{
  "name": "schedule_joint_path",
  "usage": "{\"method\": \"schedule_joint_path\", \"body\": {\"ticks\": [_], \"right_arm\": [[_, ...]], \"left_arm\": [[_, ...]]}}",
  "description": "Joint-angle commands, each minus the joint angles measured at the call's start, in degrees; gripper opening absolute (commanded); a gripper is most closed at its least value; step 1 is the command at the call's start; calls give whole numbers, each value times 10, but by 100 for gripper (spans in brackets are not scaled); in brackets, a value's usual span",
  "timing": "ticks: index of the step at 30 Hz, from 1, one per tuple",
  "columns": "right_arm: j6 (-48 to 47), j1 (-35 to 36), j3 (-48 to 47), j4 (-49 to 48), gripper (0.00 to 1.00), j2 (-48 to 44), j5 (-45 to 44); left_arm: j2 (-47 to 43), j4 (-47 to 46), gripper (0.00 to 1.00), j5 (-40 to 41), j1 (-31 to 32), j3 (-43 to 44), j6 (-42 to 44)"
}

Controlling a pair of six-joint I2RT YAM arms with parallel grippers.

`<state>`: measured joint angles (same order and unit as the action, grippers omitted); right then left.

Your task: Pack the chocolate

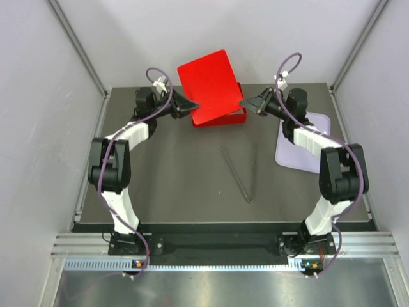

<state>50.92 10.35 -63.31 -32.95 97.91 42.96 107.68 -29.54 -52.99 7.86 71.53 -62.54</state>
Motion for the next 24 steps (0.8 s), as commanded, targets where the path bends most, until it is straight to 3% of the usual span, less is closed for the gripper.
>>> {"method": "schedule_joint_path", "body": {"ticks": [1, 7, 15, 19, 24], "right_arm": [[-11, 18, -65, -79, 0, 32, 29], [18, 11, -118, -115, 0, 102, 44], [19, -8, -108, -141, 0, 127, 87], [134, -29, -57, -301, 0, 113, 144], [211, -33, -23, -384, 0, 87, 215]], "left_arm": [[47, 33, 38, 44, 9, 73, 44], [98, 41, 43, 54, -2, 114, 52], [90, -3, 43, 6, -5, 107, 42], [51, -34, 50, -15, -5, 70, 45], [5, -117, 54, -46, -6, 24, -13]]}}
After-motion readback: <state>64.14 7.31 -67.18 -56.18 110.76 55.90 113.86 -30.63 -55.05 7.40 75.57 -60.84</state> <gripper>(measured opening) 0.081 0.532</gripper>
